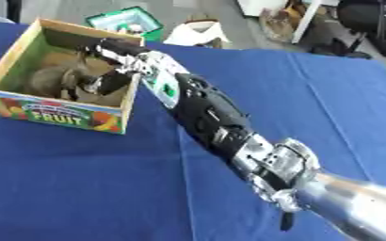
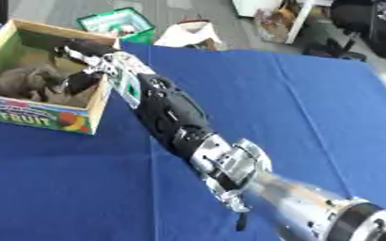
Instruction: Pick up objects on the table and place them in the box.
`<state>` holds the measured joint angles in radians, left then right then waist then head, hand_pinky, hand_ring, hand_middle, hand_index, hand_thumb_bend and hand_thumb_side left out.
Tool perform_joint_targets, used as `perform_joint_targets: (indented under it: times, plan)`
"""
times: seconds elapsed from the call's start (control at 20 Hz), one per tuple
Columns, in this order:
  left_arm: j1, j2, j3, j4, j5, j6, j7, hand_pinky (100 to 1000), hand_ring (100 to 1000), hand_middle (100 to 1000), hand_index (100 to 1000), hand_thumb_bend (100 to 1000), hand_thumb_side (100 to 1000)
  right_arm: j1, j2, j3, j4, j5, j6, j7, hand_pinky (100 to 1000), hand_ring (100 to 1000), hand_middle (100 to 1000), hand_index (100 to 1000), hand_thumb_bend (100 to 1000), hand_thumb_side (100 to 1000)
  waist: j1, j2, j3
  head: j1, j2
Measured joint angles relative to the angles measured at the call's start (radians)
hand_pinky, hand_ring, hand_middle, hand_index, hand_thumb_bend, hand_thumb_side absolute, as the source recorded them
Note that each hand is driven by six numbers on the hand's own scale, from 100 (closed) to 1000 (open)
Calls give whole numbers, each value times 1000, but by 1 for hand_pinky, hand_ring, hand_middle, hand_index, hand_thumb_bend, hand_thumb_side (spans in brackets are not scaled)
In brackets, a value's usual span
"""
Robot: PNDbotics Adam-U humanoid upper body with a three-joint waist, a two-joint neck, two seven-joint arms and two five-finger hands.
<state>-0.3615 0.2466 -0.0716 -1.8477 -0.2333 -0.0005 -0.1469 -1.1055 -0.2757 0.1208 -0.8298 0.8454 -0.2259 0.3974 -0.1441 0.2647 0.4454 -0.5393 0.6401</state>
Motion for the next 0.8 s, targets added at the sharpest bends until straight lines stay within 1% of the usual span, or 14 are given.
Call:
perform_joint_targets:
  times: [0.2,0.35,0.55,0.6,0.8]
  plan:
    - [2,0,0,0,0,1,-1,598,496,491,652,261,602,-12,-22,-10,-26,-28,-25,85,783,928,899,948,404,544,0,-3,-7,0,0]
    - [7,0,0,0,-1,1,-1,598,495,491,652,263,603,-21,-48,-12,-61,-61,-31,111,772,921,891,941,378,530,0,-7,-20,2,0]
    - [17,1,1,0,-4,2,0,598,495,490,652,263,605,-25,-94,-16,-127,-134,-36,115,740,900,864,924,312,492,0,-12,-52,12,1]
    - [21,2,3,1,-4,2,1,598,495,490,652,263,605,-25,-107,-16,-146,-160,-38,111,740,900,864,924,312,492,0,-12,-63,15,1]
    - [33,10,14,2,-6,6,9,598,495,490,651,264,607,3,-171,-16,-248,-286,-34,73,701,877,837,911,238,414,1,-12,-112,36,2]
